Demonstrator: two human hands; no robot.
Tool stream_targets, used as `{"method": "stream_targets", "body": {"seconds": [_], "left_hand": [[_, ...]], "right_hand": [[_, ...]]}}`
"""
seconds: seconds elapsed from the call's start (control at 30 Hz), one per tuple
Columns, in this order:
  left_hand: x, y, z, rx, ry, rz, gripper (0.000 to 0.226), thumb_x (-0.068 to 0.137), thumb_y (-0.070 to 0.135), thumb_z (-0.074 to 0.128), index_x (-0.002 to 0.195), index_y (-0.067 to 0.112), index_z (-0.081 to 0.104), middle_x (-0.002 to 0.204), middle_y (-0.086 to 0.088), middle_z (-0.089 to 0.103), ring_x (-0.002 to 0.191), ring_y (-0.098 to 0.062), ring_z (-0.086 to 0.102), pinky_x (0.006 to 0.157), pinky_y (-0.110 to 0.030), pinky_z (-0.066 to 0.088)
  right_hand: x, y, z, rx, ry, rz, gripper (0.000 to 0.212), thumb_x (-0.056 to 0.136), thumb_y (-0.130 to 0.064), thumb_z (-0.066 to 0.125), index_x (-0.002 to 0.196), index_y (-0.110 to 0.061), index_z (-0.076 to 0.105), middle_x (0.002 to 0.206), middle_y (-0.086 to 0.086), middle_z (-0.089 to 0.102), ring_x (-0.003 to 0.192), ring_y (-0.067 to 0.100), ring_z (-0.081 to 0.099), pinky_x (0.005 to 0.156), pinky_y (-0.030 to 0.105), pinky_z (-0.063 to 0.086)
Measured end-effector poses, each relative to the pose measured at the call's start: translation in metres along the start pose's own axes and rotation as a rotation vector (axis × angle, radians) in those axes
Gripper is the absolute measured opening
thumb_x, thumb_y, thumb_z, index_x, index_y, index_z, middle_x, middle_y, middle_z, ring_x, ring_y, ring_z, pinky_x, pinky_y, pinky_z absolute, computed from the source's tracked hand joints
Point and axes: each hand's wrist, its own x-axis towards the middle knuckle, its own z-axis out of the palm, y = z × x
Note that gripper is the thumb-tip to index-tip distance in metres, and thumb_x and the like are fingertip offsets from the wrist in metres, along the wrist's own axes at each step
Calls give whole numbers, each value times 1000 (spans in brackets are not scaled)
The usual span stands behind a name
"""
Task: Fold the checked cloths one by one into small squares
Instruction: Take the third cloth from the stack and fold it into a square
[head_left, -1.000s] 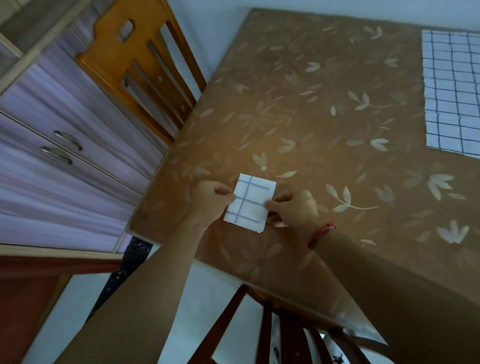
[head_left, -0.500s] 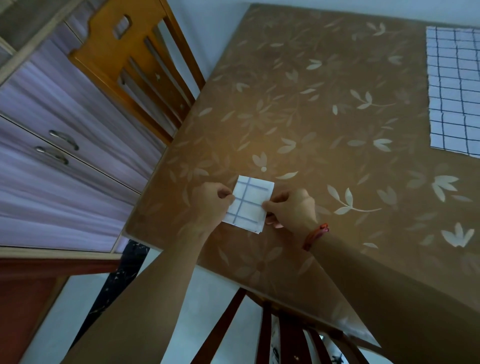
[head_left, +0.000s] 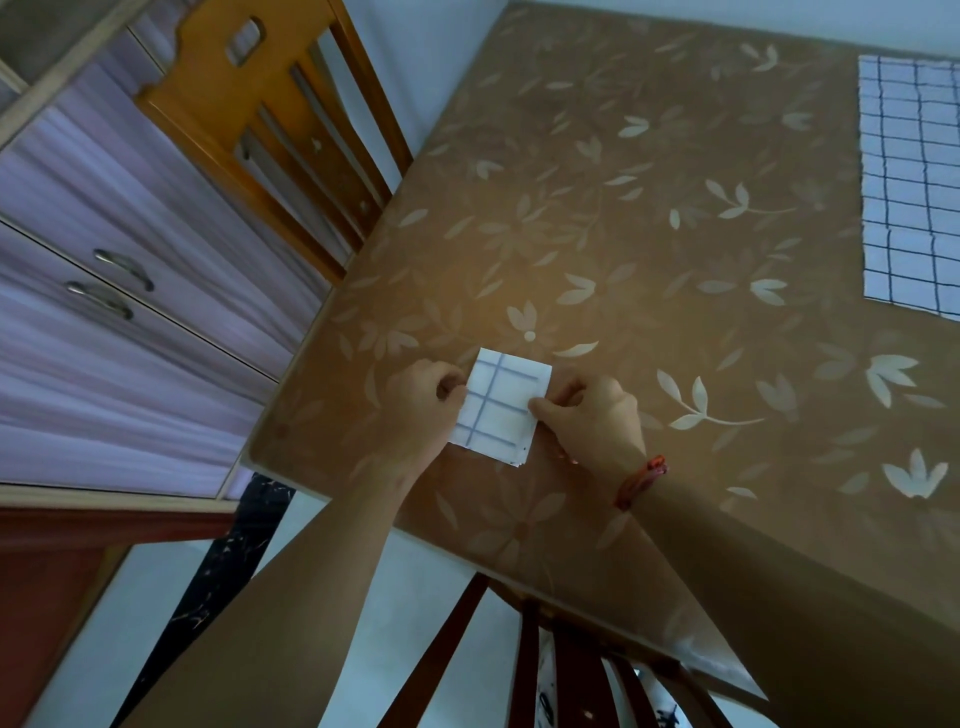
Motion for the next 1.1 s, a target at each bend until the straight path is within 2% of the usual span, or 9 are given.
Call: {"method": "stream_targets", "body": {"seconds": [0.17, 0.27, 0.33, 0.4, 0.5, 0.57, 0.7, 0.87, 1.1], "left_hand": [[-1, -5, 6, 149, 68, 270, 34, 93, 1, 44, 121, 2, 64, 118, -8, 64, 111, -21, 55, 97, -21, 37], [4, -15, 18, 303, -32, 367, 40, 98, 9, 43, 137, 4, 51, 139, -6, 53, 131, -19, 44, 106, -27, 36], [4, -22, 25, 420, -117, 396, 47, 97, 12, 51, 143, 11, 42, 150, -1, 41, 141, -15, 32, 106, -33, 35], [2, -26, 27, 450, -148, 405, 44, 100, 18, 44, 144, 16, 39, 155, 3, 33, 144, -11, 25, 105, -34, 32], [0, -26, 26, 438, -138, 452, 45, 99, 22, 39, 144, 16, 42, 153, 1, 37, 143, -13, 29, 103, -34, 34], [0, -26, 25, 418, -137, 470, 47, 98, 22, 46, 144, 14, 42, 151, -2, 41, 141, -15, 32, 102, -36, 37], [2, -29, 28, 486, -186, 453, 61, 93, 24, 59, 149, 15, 34, 155, 0, 34, 144, -13, 27, 104, -34, 38], [2, -28, 26, 547, -214, 431, 59, 93, 17, 55, 148, 11, 34, 158, -2, 27, 145, -16, 23, 105, -36, 36], [2, -23, 20, 560, -201, 468, 54, 90, 11, 45, 144, 6, 40, 154, -7, 34, 142, -21, 31, 99, -38, 41]], "right_hand": [[-9, -2, 9, -240, 137, -343, 17, 85, -39, 59, 78, -24, 56, 73, -9, 61, 67, 14, 60, 58, 31, 50], [-12, -1, 24, -369, 212, -634, 16, 86, -31, 62, 94, -17, 64, 92, 1, 57, 81, 19, 55, 61, 34, 49], [-10, 3, 33, -462, 250, -769, 20, 84, -25, 62, 99, -11, 66, 96, 7, 56, 83, 24, 53, 67, 37, 49], [-9, 2, 40, -552, 250, -855, 28, 86, -20, 54, 108, -8, 66, 109, 13, 59, 92, 29, 56, 78, 41, 50], [-6, -2, 50, -663, 117, -842, 52, 93, -23, 29, 133, 0, 53, 139, 19, 50, 131, 33, 46, 108, 43, 40], [-2, -2, 57, -740, 19, -781, 61, 97, -27, 16, 142, 5, 41, 150, 21, 38, 142, 33, 33, 113, 47, 34], [5, 6, 59, -824, -86, -730, 75, 100, -40, -4, 146, 8, 29, 153, 24, 29, 144, 35, 26, 115, 51, 30], [3, 21, 43, -901, -54, -708, 66, 97, -39, 24, 147, 5, 30, 155, 22, 26, 146, 33, 24, 115, 51, 28], [-4, 37, 27, -960, -67, -679, 69, 98, -44, 19, 150, 1, 24, 159, 19, 18, 148, 31, 17, 119, 52, 18]]}}
